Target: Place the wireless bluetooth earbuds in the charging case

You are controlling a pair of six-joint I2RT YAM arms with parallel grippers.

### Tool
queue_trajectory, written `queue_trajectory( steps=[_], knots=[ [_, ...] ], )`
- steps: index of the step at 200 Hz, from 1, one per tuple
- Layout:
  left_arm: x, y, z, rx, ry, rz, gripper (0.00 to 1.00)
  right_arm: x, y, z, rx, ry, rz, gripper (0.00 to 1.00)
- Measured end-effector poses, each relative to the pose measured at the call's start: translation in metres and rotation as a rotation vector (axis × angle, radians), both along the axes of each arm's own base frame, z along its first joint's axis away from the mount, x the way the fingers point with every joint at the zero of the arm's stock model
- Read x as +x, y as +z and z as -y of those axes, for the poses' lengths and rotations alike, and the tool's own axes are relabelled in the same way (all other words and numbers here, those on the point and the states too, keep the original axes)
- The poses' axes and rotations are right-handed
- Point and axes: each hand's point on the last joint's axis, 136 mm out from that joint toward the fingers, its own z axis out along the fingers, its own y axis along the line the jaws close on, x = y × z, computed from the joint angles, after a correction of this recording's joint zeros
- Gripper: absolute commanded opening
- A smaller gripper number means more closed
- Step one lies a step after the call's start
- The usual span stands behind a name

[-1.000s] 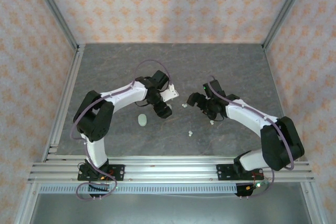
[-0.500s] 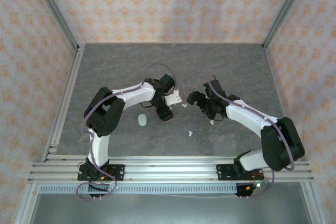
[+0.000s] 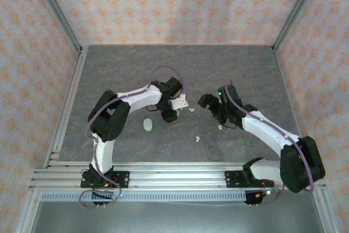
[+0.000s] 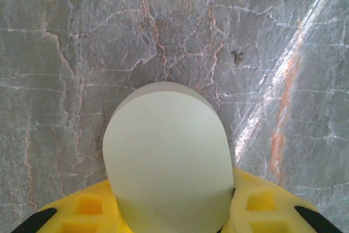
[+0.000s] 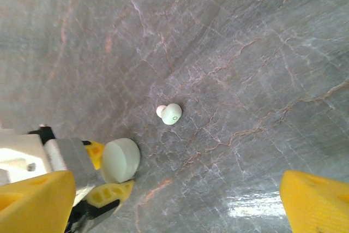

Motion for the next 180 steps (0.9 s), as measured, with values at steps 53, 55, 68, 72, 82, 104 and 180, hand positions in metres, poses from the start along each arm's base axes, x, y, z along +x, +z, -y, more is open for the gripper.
queue_trajectory(
  steps=[53,55,68,72,82,104,180],
  knots=[
    [0.001,0.033,0.011,-0.083,0.020,0.017,0.26,-0.009,0.025,0.003,0.121,-0.029,0.035,0.92],
    [0.001,0.036,0.012,-0.091,0.021,0.021,0.26,-0.010,0.026,0.002,0.128,-0.025,0.035,0.92],
    [0.003,0.059,0.019,-0.147,0.024,0.047,0.26,-0.013,0.029,-0.007,0.162,-0.004,0.029,0.93],
    [0.004,0.067,0.022,-0.167,0.026,0.055,0.26,-0.015,0.029,-0.009,0.169,0.005,0.026,0.93],
    [0.005,0.086,0.028,-0.216,0.023,0.071,0.26,-0.020,0.031,-0.019,0.187,0.036,0.021,0.93],
    [0.005,0.118,0.041,-0.310,0.023,0.084,0.27,-0.031,0.035,-0.039,0.226,0.117,0.006,0.92],
    [-0.018,0.143,0.053,-0.432,0.048,-0.022,0.27,-0.028,0.068,-0.064,0.341,0.208,0.045,0.91]
  ],
)
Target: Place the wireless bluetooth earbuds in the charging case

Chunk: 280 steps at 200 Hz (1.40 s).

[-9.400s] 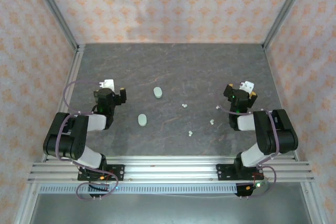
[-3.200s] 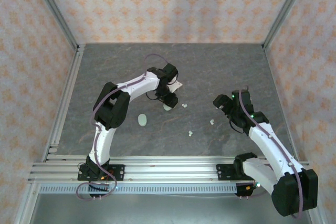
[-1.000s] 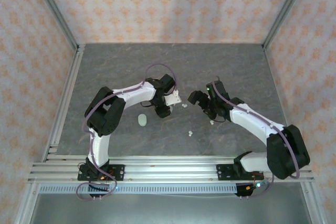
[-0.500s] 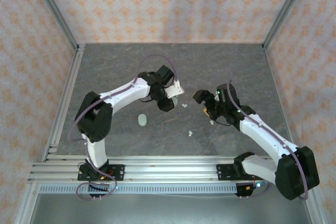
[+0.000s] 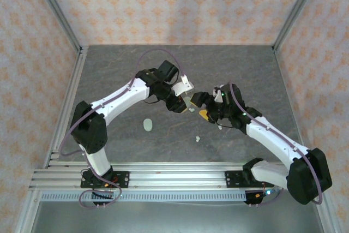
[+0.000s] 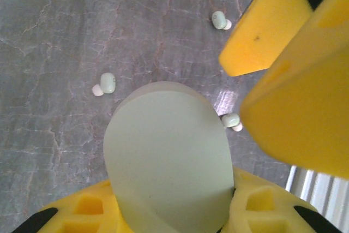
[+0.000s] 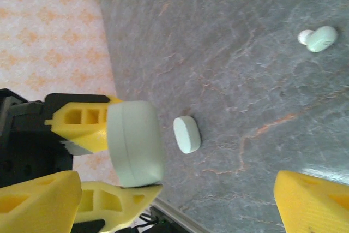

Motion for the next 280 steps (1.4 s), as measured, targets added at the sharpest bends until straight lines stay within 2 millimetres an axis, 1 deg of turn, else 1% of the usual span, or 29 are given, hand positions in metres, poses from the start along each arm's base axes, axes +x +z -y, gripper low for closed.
queue_trajectory(
  steps=[13,47,71,79,89,106,117,130,161,192,219,245,280],
  knots=[
    [-0.002,0.005,0.000,-0.010,-0.001,-0.001,0.27,0.000,0.002,-0.002,0.015,0.008,0.003,0.90],
    [-0.009,0.016,0.000,-0.036,-0.009,-0.006,0.27,0.004,0.004,-0.011,0.035,0.035,-0.011,0.76],
    [-0.012,0.016,-0.001,-0.032,-0.010,-0.014,0.27,0.009,0.005,-0.019,0.051,0.067,-0.025,0.67],
    [-0.013,0.016,-0.002,-0.029,-0.010,-0.018,0.27,0.011,0.005,-0.022,0.053,0.081,-0.030,0.62],
    [-0.014,0.015,-0.002,-0.027,-0.012,-0.025,0.27,0.012,0.005,-0.025,0.057,0.095,-0.035,0.52],
    [-0.016,0.014,-0.003,-0.022,-0.012,-0.034,0.27,0.013,0.009,-0.030,0.073,0.114,-0.035,0.40],
    [-0.017,0.014,-0.004,-0.021,-0.013,-0.039,0.28,0.013,0.012,-0.032,0.083,0.123,-0.031,0.34],
    [-0.018,0.014,-0.004,-0.019,-0.013,-0.042,0.29,0.013,0.015,-0.034,0.094,0.130,-0.028,0.29],
    [-0.018,0.015,-0.004,-0.022,0.002,-0.053,0.35,0.013,0.017,-0.034,0.110,0.120,-0.041,0.22],
    [-0.015,0.021,-0.003,-0.033,0.027,-0.053,0.51,0.014,0.022,-0.034,0.144,0.090,-0.063,0.19],
    [-0.006,0.031,-0.001,-0.047,0.073,-0.019,0.61,0.014,0.039,-0.034,0.200,0.063,-0.053,0.19],
    [0.002,0.051,-0.005,-0.068,0.135,0.041,0.65,0.018,0.054,-0.031,0.246,0.016,-0.051,0.18],
    [0.014,0.088,-0.012,-0.134,0.252,0.117,0.71,0.026,0.081,-0.020,0.326,-0.053,-0.022,0.18]
  ],
)
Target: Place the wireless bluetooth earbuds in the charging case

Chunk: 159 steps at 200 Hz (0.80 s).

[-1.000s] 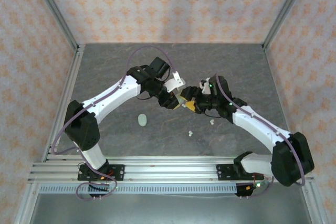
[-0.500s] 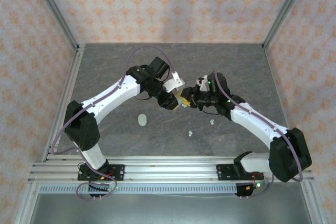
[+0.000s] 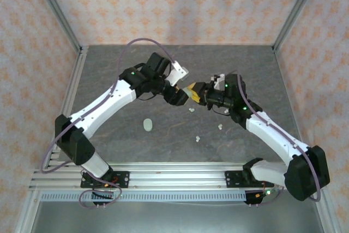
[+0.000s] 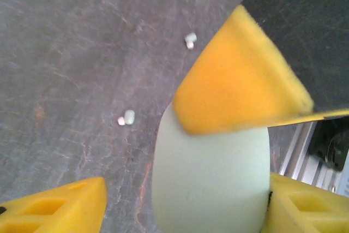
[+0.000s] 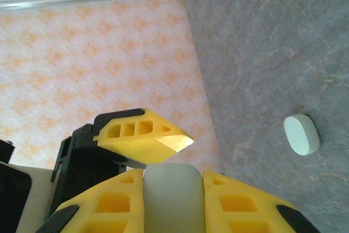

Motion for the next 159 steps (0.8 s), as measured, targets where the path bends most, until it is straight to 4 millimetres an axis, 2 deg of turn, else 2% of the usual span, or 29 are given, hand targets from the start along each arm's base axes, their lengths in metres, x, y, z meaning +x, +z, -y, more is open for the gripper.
queue_trajectory(
  steps=[22,45,68,91,119,159],
  knots=[
    [0.009,0.027,-0.013,-0.056,0.113,0.037,0.71,0.010,0.013,0.010,0.051,-0.060,-0.002,0.18],
    [0.023,0.055,-0.035,-0.151,0.231,0.099,0.72,0.017,0.013,0.019,0.075,-0.103,-0.039,0.18],
    [0.019,0.065,-0.044,-0.261,0.256,0.157,0.72,0.018,0.018,0.019,0.095,-0.112,-0.057,0.18],
    [0.006,0.061,-0.039,-0.366,0.222,0.190,0.73,0.020,0.032,0.018,0.128,-0.115,-0.057,0.18],
    [0.002,0.056,-0.026,-0.461,0.154,0.216,0.73,0.022,0.045,0.017,0.172,-0.120,-0.060,0.18],
    [-0.011,0.072,0.001,-0.559,0.016,0.238,0.70,0.020,0.060,0.015,0.206,-0.106,-0.055,0.18]
  ],
)
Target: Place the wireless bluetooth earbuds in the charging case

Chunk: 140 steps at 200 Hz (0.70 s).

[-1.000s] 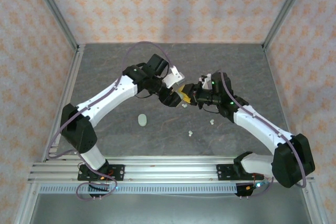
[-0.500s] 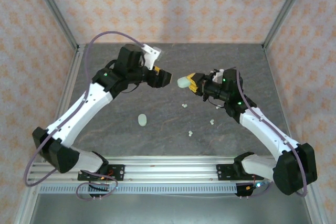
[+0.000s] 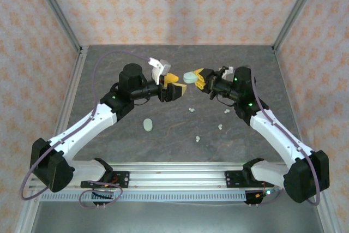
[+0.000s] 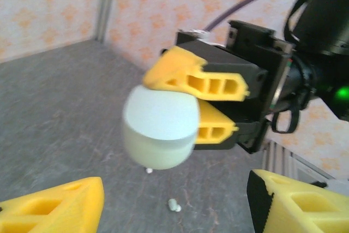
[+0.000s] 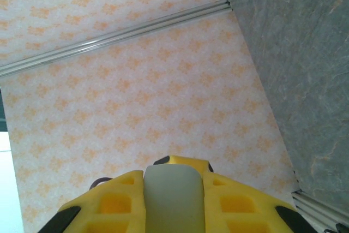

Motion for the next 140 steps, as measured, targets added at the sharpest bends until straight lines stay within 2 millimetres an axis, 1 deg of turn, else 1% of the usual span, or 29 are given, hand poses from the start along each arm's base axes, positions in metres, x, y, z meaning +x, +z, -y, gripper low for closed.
queue_trajectory(
  steps=[27,51,76,140],
  knots=[
    [-0.007,0.005,0.015,-0.016,-0.062,0.018,0.69,-0.003,0.012,0.001,0.014,0.001,0.024,0.18],
    [-0.005,0.005,0.019,-0.018,-0.070,0.025,0.66,-0.005,0.020,0.002,0.023,0.002,0.040,0.18],
    [-0.003,0.005,0.021,-0.016,-0.070,0.028,0.62,-0.006,0.023,0.002,0.025,0.002,0.047,0.18],
    [0.008,0.015,0.027,-0.043,-0.068,0.052,0.55,-0.009,0.027,0.003,0.029,0.002,0.057,0.18]
  ],
)
